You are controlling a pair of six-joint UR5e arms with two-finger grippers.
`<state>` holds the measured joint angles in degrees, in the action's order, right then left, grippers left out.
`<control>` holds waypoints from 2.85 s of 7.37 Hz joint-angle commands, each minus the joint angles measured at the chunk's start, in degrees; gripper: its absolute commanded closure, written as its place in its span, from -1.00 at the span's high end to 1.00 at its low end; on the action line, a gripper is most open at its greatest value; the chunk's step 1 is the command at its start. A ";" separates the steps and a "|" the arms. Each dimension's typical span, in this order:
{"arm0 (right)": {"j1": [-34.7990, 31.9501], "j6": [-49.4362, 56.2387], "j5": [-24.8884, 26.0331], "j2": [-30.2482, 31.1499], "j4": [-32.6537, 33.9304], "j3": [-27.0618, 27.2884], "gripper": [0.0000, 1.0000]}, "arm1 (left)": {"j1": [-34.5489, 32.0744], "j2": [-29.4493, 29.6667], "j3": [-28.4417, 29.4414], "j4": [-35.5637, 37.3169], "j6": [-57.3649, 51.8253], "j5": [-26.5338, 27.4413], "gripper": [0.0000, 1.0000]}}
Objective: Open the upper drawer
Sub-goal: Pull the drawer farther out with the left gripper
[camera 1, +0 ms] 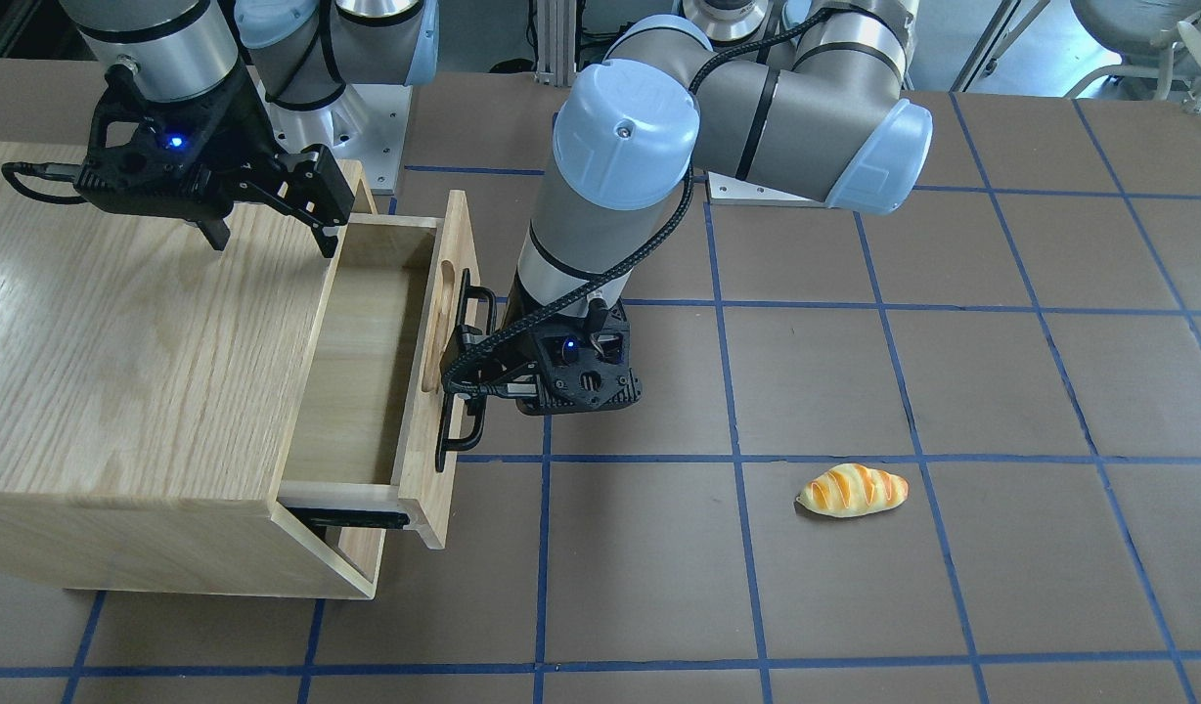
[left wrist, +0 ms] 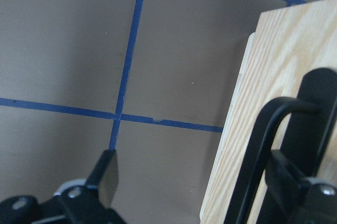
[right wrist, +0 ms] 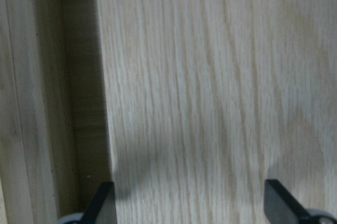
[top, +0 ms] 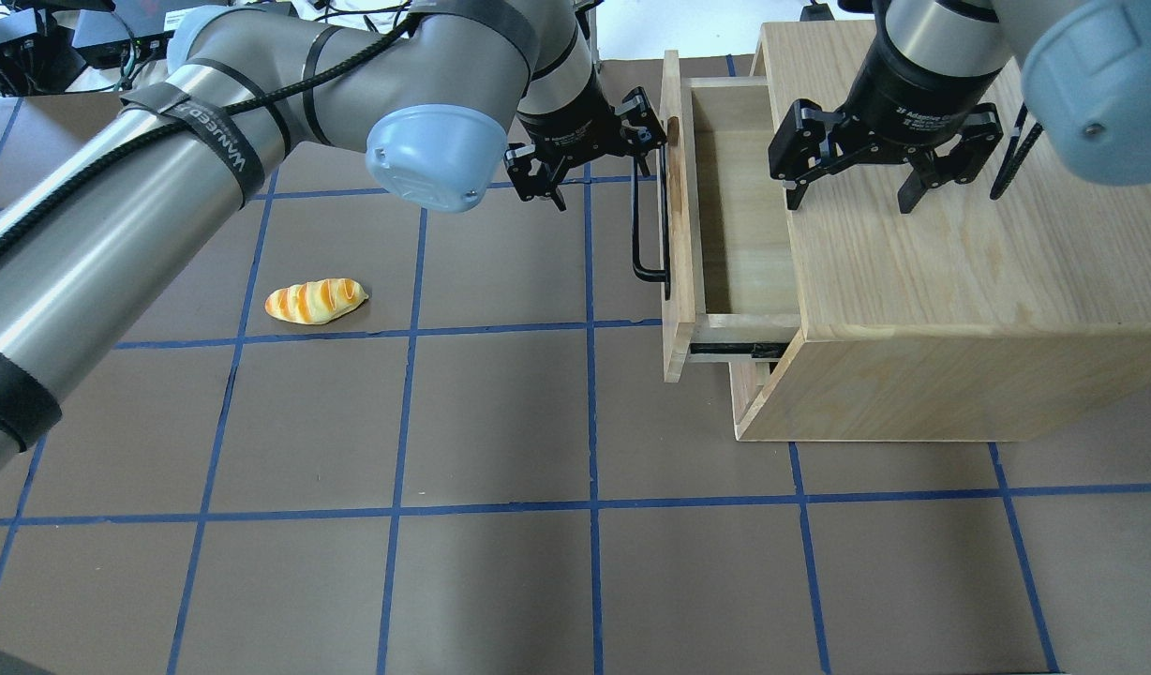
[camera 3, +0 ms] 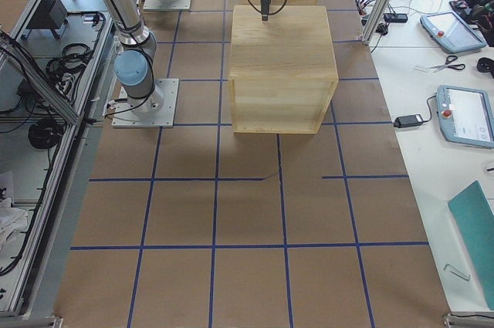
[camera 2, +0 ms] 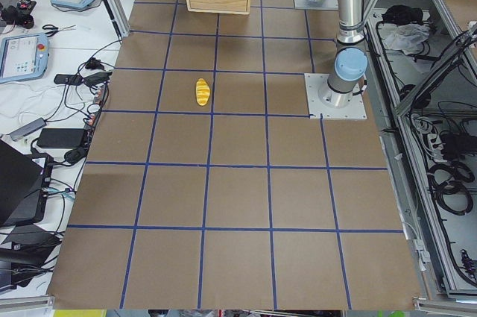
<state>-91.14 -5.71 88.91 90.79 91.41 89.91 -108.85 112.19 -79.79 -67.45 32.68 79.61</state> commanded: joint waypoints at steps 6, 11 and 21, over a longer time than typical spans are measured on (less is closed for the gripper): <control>0.00 0.00 -0.06 0.00 0.00 0.00 1.00 | 2.50 -0.66 -0.37 -0.67 -2.44 1.86 1.00; 0.00 0.00 0.03 0.00 0.00 0.00 1.00 | 4.35 -1.10 -0.46 -1.90 -4.99 1.51 1.00; 0.00 0.00 0.03 0.00 0.00 0.00 1.00 | 5.67 -1.71 -0.02 -3.48 -4.91 1.51 1.00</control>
<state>-91.12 -5.71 88.91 90.79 91.41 89.91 -103.24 110.78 -80.12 -70.47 27.24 81.31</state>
